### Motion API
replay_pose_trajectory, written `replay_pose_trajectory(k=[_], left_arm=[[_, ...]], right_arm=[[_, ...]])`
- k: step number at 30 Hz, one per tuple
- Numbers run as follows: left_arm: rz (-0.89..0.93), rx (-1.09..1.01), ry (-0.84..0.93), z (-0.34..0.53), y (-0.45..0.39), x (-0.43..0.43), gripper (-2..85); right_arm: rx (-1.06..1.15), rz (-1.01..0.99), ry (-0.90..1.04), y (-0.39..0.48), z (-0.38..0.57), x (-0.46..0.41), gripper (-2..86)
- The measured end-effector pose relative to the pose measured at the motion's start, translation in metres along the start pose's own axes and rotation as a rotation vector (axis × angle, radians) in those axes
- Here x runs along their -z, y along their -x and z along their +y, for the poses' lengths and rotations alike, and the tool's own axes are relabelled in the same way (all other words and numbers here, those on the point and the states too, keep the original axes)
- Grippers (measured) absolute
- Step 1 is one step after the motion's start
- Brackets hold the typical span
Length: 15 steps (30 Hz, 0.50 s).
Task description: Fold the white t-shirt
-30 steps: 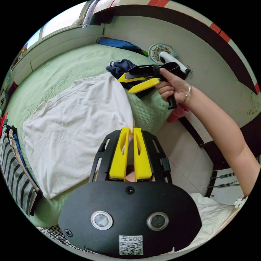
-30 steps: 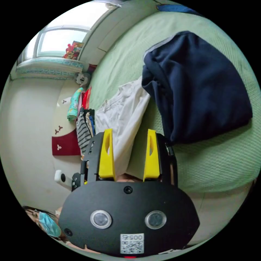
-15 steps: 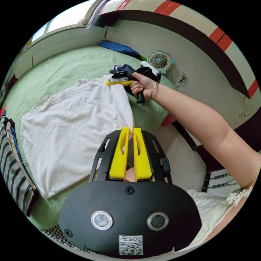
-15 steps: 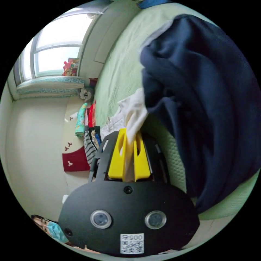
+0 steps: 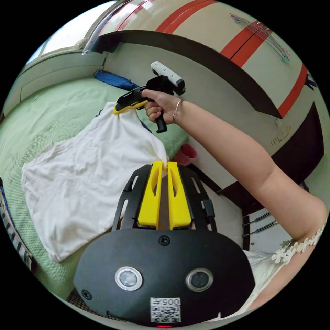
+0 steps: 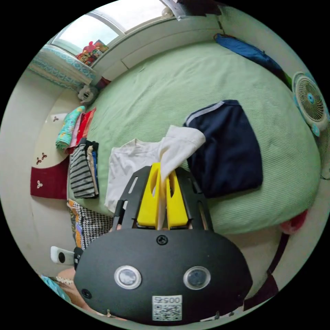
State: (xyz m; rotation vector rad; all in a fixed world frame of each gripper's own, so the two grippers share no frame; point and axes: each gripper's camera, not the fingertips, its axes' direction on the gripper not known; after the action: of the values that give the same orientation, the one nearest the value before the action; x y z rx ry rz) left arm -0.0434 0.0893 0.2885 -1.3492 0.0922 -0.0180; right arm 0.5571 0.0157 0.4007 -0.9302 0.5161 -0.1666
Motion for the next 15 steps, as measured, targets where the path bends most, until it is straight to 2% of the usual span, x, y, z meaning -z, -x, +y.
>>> replay_pose_trajectory(k=[8, 15], left_arm=[[-0.020, 0.099, -0.063, 0.050, 0.038, 0.046, 4.0], [-0.172, 0.307, -0.130, 0.117, 0.102, 0.112, 4.2]], right_arm=[[-0.080, 0.159, 0.001, 0.061, -0.001, 0.006, -1.2], [0.093, 0.219, 0.056, 0.214, -0.037, -0.047, -1.0]])
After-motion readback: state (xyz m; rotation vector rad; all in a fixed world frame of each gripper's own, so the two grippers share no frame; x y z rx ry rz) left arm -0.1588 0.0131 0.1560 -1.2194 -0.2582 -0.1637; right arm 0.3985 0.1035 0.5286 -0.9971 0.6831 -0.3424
